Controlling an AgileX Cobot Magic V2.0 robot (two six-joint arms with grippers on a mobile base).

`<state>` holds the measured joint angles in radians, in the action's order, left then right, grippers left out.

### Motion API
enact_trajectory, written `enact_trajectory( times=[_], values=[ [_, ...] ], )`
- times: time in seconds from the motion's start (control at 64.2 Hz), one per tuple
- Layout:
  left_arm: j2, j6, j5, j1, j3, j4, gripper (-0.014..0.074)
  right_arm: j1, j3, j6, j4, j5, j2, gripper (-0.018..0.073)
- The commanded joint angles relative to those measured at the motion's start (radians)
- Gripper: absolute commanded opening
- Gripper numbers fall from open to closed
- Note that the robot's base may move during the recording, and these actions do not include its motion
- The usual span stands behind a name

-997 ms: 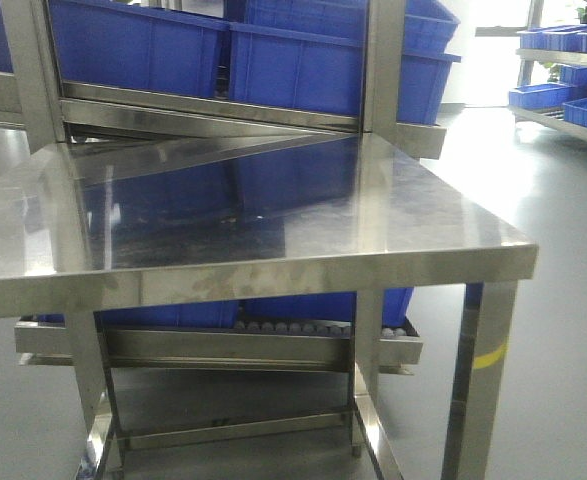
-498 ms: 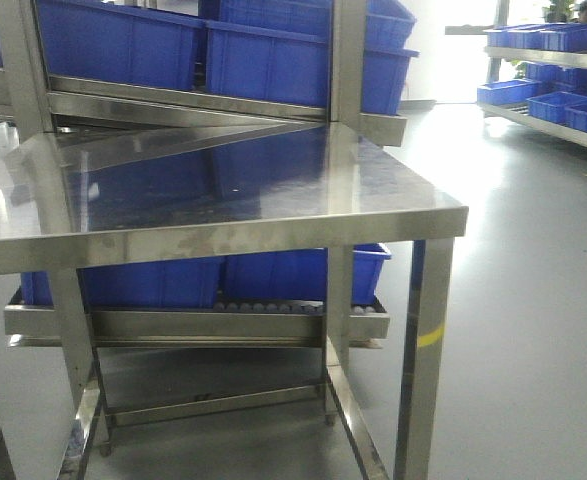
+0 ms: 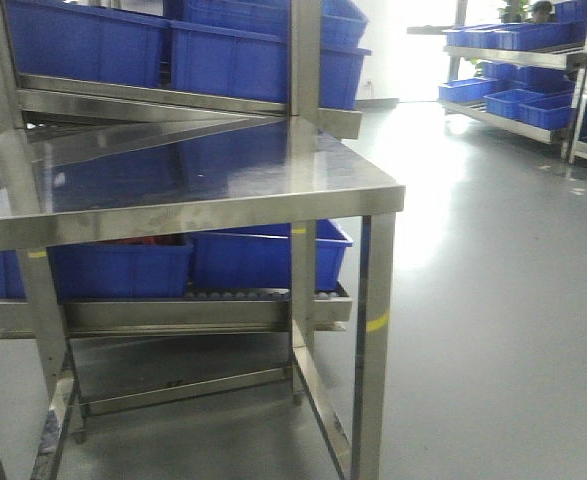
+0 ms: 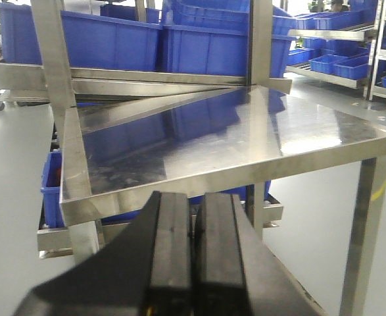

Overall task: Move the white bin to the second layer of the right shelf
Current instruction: 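Back the base away from the table, holding the bin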

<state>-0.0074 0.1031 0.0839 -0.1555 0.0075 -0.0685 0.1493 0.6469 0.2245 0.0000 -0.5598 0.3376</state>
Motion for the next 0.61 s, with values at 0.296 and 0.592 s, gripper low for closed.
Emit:
enact_trajectory(
  times=[0.296, 0.592],
  values=[
    [-0.014, -0.004, -0.084, -0.004, 0.037, -0.005, 0.0085, -0.005, 0.031, -0.004, -0.01, 0.104, 0.011, 0.0057],
    [-0.014, -0.004, -0.084, -0.004, 0.037, -0.005, 0.0085, -0.005, 0.031, -0.004, -0.01, 0.104, 0.011, 0.0057]
  ],
)
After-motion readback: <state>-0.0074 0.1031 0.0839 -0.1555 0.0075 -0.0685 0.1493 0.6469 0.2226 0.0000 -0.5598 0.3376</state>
